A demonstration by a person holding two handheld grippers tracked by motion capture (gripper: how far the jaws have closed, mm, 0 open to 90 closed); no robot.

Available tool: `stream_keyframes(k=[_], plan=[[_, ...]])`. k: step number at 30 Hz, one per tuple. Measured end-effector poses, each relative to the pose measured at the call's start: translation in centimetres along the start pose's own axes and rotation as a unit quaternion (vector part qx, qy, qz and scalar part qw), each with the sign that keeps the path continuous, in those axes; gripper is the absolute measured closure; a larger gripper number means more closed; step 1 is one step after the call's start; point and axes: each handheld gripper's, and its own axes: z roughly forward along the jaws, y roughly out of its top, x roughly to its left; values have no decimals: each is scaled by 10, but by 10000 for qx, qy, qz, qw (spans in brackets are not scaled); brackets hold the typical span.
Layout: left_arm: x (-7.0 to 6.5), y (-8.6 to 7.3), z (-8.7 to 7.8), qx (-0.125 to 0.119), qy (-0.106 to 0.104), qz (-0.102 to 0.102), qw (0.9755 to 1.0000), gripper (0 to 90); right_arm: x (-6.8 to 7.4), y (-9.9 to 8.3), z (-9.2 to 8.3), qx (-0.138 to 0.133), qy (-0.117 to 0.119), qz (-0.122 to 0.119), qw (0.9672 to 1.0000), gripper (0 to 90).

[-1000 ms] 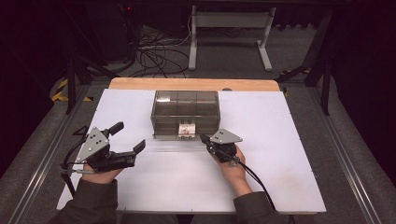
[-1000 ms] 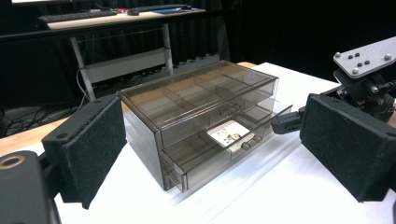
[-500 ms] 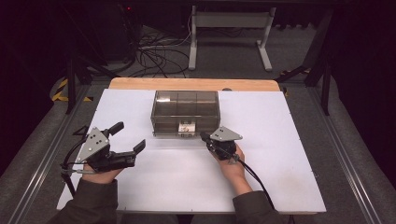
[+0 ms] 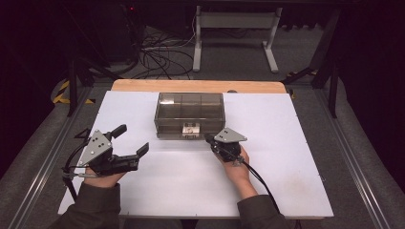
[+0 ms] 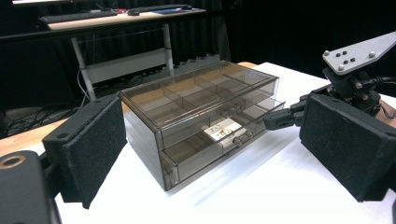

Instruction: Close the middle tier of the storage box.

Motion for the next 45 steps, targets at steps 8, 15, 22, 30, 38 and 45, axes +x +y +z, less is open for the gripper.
stream_keyframes(k=[8,15,22,30,38,45], plan=[[0,0,0,-9,-4,9,10000,83,-1,0,2,15,-27,27,10000,900],[0,0,0,-3,-15,13,10000,83,-4,-1,4,26,-93,48,9999,900],[1,0,0,-18,-8,13,10000,83,-6,0,4,57,-183,33,9998,900],[3,0,-2,-28,12,2,10000,84,-6,1,6,76,-223,17,9997,900],[2,-1,-1,-14,12,5,10000,85,-7,1,7,66,-315,1,9995,900],[4,-1,-2,-23,49,-21,10000,84,-7,2,9,101,-376,37,9992,900]])
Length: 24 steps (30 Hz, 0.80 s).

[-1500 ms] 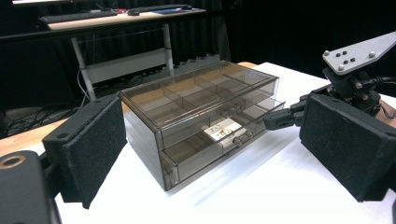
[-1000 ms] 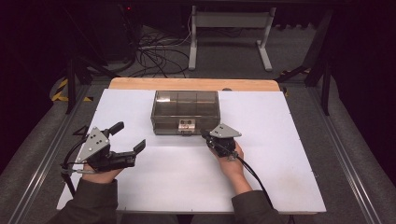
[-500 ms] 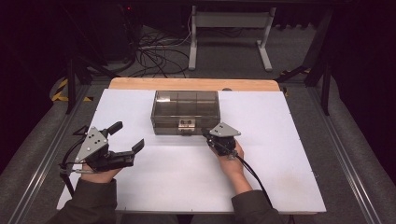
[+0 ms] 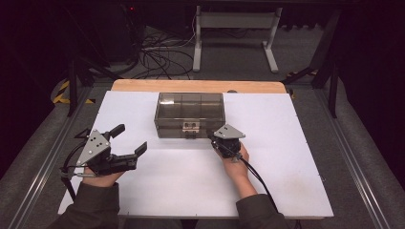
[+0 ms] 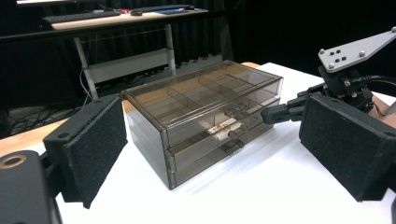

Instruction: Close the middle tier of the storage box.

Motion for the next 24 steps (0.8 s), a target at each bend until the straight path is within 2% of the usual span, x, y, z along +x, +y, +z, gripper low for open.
stream_keyframes(k=[24], plan=[[0,0,0,1,-3,18,10000,84,0,-1,7,4,-35,54,10000,900]])
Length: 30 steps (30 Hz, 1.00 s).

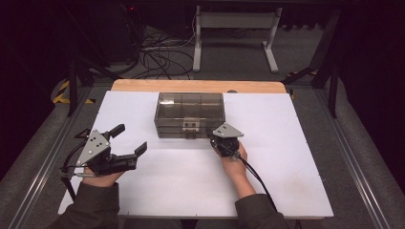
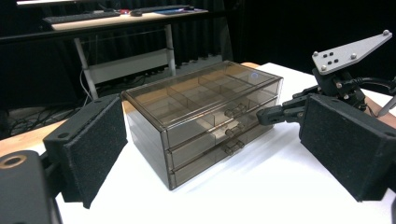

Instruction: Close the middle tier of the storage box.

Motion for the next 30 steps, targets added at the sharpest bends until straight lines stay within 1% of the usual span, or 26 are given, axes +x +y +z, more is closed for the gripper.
stream_keyframes(k=[14,30], plan=[[0,0,1,4,-15,3,10000,85,1,1,2,-56,54,6,10000,900],[0,0,1,-8,-21,6,10000,85,0,0,3,-58,91,17,9999,900]])
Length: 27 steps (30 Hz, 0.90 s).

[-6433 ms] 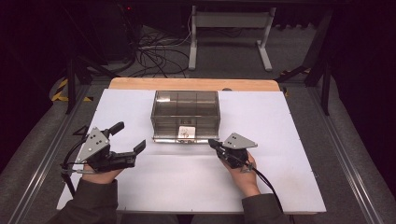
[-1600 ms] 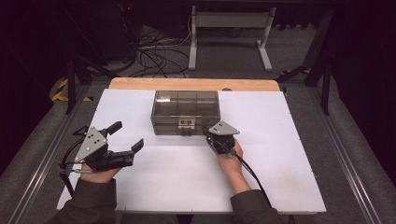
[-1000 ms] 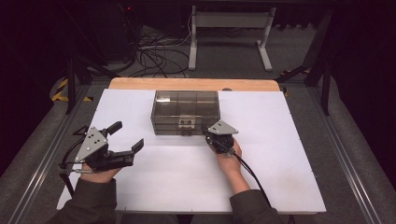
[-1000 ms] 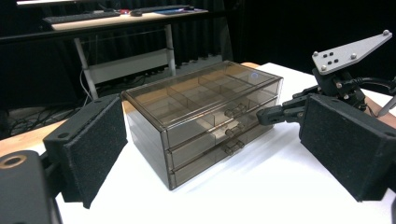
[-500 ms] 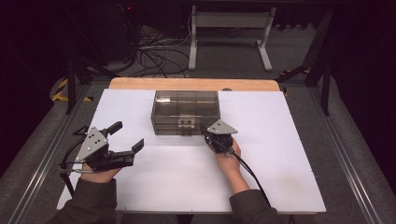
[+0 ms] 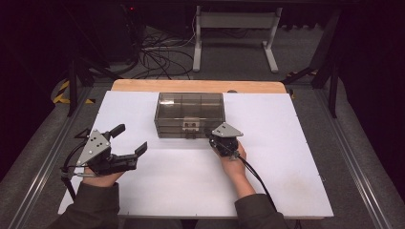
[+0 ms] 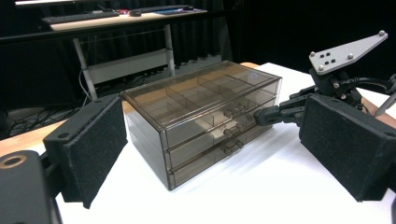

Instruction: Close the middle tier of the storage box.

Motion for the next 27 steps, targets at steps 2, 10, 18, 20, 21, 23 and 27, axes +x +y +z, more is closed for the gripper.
stream_keyframes(k=[2,10,18,20,21,23,27], plan=[[0,0,0,1,-1,-1,10000,85,0,0,0,1,16,11,10000,889],[1,0,0,2,7,-1,10000,85,1,1,-2,-2,50,24,10000,851],[1,0,-1,-2,13,11,10000,85,4,3,-6,-16,152,15,9999,798],[1,0,-1,-3,10,11,10000,84,4,4,-8,-46,164,30,9998,775],[1,0,-1,-2,9,10,10000,85,4,5,-9,-56,159,32,9999,756],[1,0,-1,3,-1,8,10000,84,3,6,-11,-74,193,43,9998,722],[1,0,-1,3,-11,11,10000,84,3,7,-14,-91,270,69,9996,664]])
